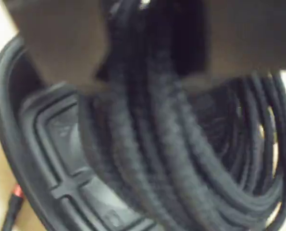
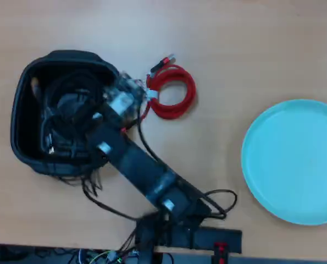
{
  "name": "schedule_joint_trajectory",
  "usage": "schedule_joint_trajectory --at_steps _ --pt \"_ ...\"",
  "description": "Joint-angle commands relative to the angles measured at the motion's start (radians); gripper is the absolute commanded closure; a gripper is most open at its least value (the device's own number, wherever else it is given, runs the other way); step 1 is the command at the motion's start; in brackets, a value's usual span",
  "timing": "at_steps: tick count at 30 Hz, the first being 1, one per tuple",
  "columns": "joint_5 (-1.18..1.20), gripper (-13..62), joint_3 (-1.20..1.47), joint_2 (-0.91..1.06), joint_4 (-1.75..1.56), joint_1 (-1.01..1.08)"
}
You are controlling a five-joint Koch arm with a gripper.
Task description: Put a black charging cable in a black bowl and put a red charging cable in a green bowl
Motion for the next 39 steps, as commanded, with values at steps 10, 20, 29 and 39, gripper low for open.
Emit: schedule_joint_trajectory --at_steps 10,20,29,39 --pt "0.032 55.5 -0.114 -0.117 -0.293 -0.077" --pt "0.103 55.6 -0.120 -0.233 -0.405 -0.110" --pt "0.120 55.1 -0.120 -0.258 -0.426 -0.124" --pt "0.199 50.2 -0.104 -0.325 -0.423 -0.107"
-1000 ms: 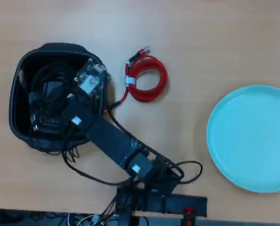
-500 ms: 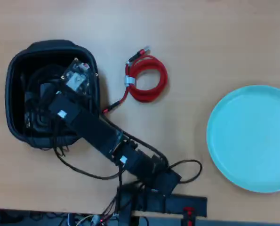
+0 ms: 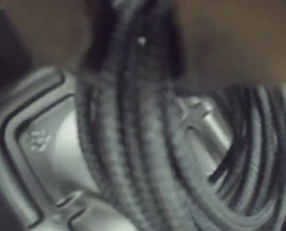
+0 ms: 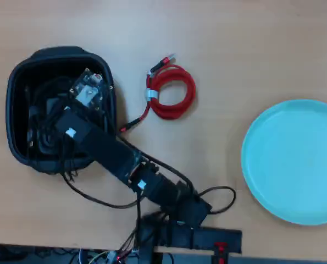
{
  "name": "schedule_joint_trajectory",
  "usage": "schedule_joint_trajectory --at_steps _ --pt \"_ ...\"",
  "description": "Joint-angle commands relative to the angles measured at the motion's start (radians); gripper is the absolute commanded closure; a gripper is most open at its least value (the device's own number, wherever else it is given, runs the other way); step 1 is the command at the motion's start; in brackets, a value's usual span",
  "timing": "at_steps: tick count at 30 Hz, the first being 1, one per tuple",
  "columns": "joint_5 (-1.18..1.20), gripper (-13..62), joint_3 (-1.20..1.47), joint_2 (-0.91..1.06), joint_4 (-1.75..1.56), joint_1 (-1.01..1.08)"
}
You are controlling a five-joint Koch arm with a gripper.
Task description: Put a black charging cable in a black bowl and put a red charging cable in a green bowl
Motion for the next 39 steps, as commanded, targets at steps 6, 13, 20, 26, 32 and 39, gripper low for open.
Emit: schedule_joint_trajectory --at_steps 6,13,20,26,32,39 --pt "0.054 41.1 -0.104 -0.021 -0.173 0.002" --pt "0.071 30.6 -0.110 -0.021 -0.173 0.003" --pt "0.104 13.0 -0.109 -0.021 -0.170 0.009" --pt "0.106 3.6 -0.121 -0.018 -0.160 0.041" --pt "0.100 3.7 -0.186 0.029 -0.043 0.193" --pt "0.026 3.5 -0.212 0.080 0.130 0.385"
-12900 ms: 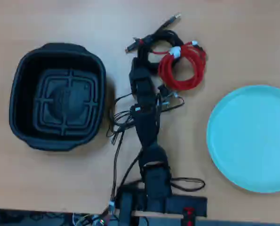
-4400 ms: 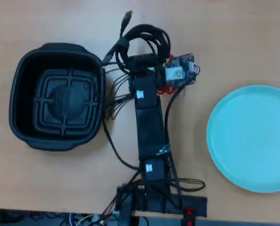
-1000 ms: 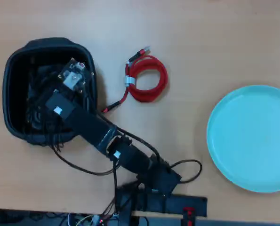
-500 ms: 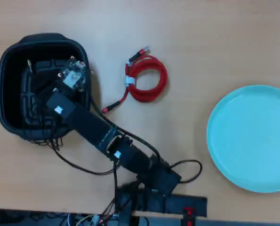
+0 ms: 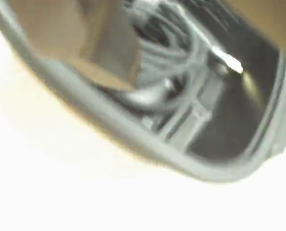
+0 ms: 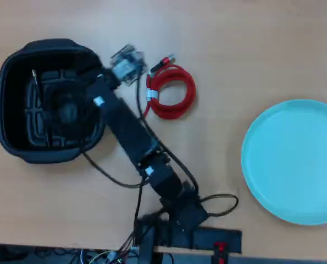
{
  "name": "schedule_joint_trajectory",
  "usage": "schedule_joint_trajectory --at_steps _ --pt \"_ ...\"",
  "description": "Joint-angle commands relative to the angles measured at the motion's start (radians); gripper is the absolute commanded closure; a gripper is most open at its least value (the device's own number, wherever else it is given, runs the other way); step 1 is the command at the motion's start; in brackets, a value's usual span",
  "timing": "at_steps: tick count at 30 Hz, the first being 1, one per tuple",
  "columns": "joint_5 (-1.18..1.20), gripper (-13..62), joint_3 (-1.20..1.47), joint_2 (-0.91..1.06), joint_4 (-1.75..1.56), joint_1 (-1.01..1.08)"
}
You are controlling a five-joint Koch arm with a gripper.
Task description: Put a black charging cable in a black bowl and put a red charging cable in a green bowl
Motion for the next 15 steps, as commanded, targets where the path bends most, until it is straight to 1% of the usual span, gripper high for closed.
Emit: schedule_joint_trajectory --at_steps 1,4,7,11,15 --pt "-0.049 3.6 -0.089 0.089 0.052 0.057" --pt "-0.075 3.6 -0.086 0.107 0.098 0.129" --pt "-0.072 3.2 -0.029 0.109 0.153 0.189" --pt "-0.043 3.1 0.156 0.107 0.140 0.262" --pt "0.058 3.8 0.319 0.098 0.081 0.328"
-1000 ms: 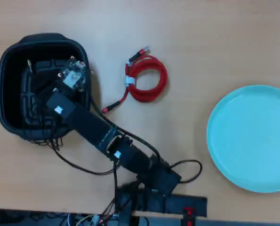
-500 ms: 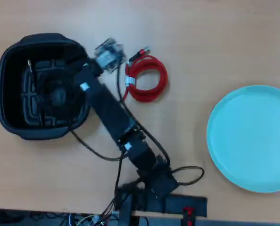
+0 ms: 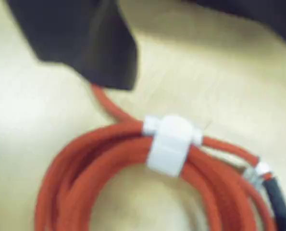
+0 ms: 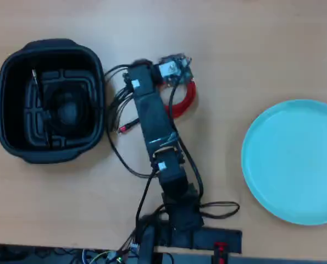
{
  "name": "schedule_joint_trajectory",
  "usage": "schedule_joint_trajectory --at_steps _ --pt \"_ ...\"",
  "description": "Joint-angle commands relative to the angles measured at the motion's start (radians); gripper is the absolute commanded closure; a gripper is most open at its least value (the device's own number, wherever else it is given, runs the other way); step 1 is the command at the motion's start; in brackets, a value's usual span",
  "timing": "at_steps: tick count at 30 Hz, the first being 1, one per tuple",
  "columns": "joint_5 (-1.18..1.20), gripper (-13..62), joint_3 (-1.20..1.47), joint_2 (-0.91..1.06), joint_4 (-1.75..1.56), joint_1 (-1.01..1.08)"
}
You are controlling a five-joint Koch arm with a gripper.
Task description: Put a black charging cable in a black bowl and put a red charging cable in a green bowl
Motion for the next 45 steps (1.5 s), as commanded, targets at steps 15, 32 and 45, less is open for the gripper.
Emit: schedule_joint_trajectory --at_steps 15,32,45 --pt "0.193 3.7 0.288 0.160 -0.046 0.124" --pt "0.245 3.8 0.374 0.084 -0.202 0.011" --pt "0.287 3.9 0.373 -0.020 -0.196 0.038"
